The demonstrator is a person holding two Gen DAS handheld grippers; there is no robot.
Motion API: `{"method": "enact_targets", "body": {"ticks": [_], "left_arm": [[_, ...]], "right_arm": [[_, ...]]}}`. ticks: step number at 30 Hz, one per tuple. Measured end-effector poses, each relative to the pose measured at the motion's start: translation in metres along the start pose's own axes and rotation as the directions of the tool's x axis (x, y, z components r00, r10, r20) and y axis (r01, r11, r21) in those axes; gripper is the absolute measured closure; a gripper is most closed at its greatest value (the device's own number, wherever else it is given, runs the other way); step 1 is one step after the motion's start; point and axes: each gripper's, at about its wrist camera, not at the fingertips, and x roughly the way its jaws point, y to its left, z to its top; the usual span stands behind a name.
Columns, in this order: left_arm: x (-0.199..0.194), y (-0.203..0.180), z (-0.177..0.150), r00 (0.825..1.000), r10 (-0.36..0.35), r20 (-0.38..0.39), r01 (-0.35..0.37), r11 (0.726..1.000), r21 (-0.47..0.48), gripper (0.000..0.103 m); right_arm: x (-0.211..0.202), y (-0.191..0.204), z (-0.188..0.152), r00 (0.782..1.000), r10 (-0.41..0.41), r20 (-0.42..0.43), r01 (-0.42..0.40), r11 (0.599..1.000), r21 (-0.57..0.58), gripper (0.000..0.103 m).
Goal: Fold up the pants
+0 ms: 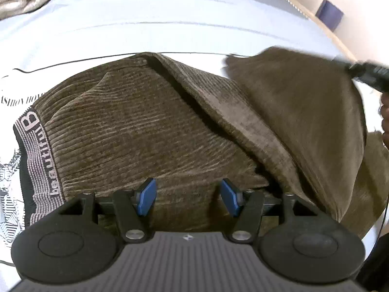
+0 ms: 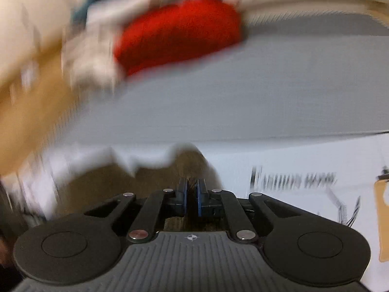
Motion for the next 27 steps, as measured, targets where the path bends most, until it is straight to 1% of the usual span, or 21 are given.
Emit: {"method": "enact_targets", "body": {"ticks": [1, 2, 3, 4, 5, 6, 7, 8, 9, 10, 11, 13, 15, 17, 18, 19, 21, 23, 25, 26, 27], "left_arm": [[-0.001, 0.001, 0.001, 1.000, -0.008, 0.007, 0.008, 1.000, -0.008, 0.039], [-0.003, 0.001, 0.002, 1.000, -0.013, 0.012, 0.013, 1.000, -0.010, 0.039], [-0.004, 0.001, 0.003, 1.000, -0.015, 0.019, 0.015, 1.000, -0.008, 0.039], [-0.005, 0.000, 0.003, 1.000, -0.016, 0.022, 0.016, 1.000, -0.006, 0.039], [-0.006, 0.000, 0.003, 1.000, -0.016, 0.024, 0.016, 1.000, -0.003, 0.039], [-0.007, -0.001, 0.003, 1.000, -0.017, 0.025, 0.017, 1.000, 0.001, 0.039], [-0.007, -0.002, 0.004, 1.000, -0.019, 0.025, 0.019, 1.000, 0.005, 0.039], [-0.007, -0.003, 0.003, 0.999, -0.020, 0.024, 0.020, 1.000, 0.009, 0.039], [-0.006, -0.004, 0.003, 1.000, -0.020, 0.022, 0.020, 1.000, 0.014, 0.039], [-0.007, -0.005, 0.002, 1.000, -0.020, 0.020, 0.020, 1.000, 0.018, 0.039], [-0.006, -0.006, 0.002, 1.000, -0.020, 0.018, 0.020, 1.000, 0.022, 0.039], [-0.005, -0.008, 0.002, 1.000, -0.022, 0.014, 0.022, 0.999, 0.029, 0.039], [-0.003, -0.011, 0.002, 0.999, -0.029, 0.014, 0.028, 0.999, 0.039, 0.039], [-0.001, -0.013, 0.004, 0.999, -0.036, 0.014, 0.036, 0.998, 0.051, 0.039], [0.000, -0.015, 0.004, 0.999, -0.038, 0.014, 0.038, 0.998, 0.056, 0.039], [0.002, -0.015, 0.004, 0.999, -0.039, 0.014, 0.038, 0.997, 0.061, 0.039], [0.004, -0.016, 0.003, 0.999, -0.043, 0.019, 0.041, 0.997, 0.069, 0.039], [0.003, -0.019, 0.006, 0.997, -0.067, 0.048, 0.064, 0.996, 0.067, 0.039], [0.002, -0.023, 0.008, 0.991, -0.105, 0.082, 0.100, 0.993, 0.063, 0.039], [0.003, -0.027, 0.010, 0.988, -0.124, 0.095, 0.118, 0.991, 0.064, 0.039], [0.004, -0.032, 0.011, 0.985, -0.142, 0.102, 0.135, 0.988, 0.069, 0.039]], "right_arm": [[-0.018, -0.007, 0.007, 0.990, -0.007, 0.143, 0.001, 0.999, 0.042, 0.096], [-0.044, -0.018, 0.011, 0.951, -0.070, 0.300, 0.033, 0.991, 0.127, 0.096], [-0.065, -0.028, 0.011, 0.889, -0.181, 0.421, 0.095, 0.971, 0.218, 0.096], [-0.087, -0.041, 0.008, 0.790, -0.355, 0.500, 0.188, 0.917, 0.352, 0.096], [-0.101, -0.057, 0.003, 0.705, -0.502, 0.501, 0.254, 0.838, 0.482, 0.096], [-0.112, -0.076, -0.003, 0.632, -0.629, 0.452, 0.309, 0.740, 0.598, 0.095], [-0.115, -0.093, -0.009, 0.598, -0.706, 0.381, 0.360, 0.660, 0.659, 0.091], [-0.111, -0.112, -0.013, 0.590, -0.764, 0.261, 0.443, 0.576, 0.687, 0.091], [-0.104, -0.128, -0.016, 0.605, -0.781, 0.156, 0.501, 0.525, 0.687, 0.090], [-0.098, -0.139, -0.021, 0.628, -0.772, 0.099, 0.514, 0.507, 0.692, 0.089], [-0.095, -0.152, -0.030, 0.657, -0.752, 0.055, 0.498, 0.487, 0.717, 0.087], [-0.093, -0.165, -0.042, 0.692, -0.722, 0.014, 0.455, 0.451, 0.768, 0.070], [-0.087, -0.172, -0.046, 0.716, -0.698, 0.014, 0.424, 0.450, 0.786, 0.064], [-0.087, -0.180, -0.047, 0.746, -0.665, 0.027, 0.387, 0.466, 0.796, 0.063], [-0.087, -0.183, -0.047, 0.757, -0.652, 0.034, 0.368, 0.468, 0.804, 0.057], [-0.088, -0.186, -0.047, 0.763, -0.645, 0.040, 0.350, 0.464, 0.813, 0.056], [-0.089, -0.194, -0.049, 0.770, -0.635, 0.057, 0.315, 0.456, 0.832, 0.056], [-0.090, -0.199, -0.049, 0.769, -0.636, 0.069, 0.303, 0.458, 0.836, 0.059], [-0.090, -0.197, -0.046, 0.752, -0.657, 0.058, 0.341, 0.462, 0.819, 0.095], [-0.088, -0.197, -0.047, 0.742, -0.668, 0.055, 0.358, 0.465, 0.809, 0.095], [-0.090, -0.194, -0.047, 0.716, -0.696, 0.055, 0.386, 0.460, 0.800, 0.097]]}}
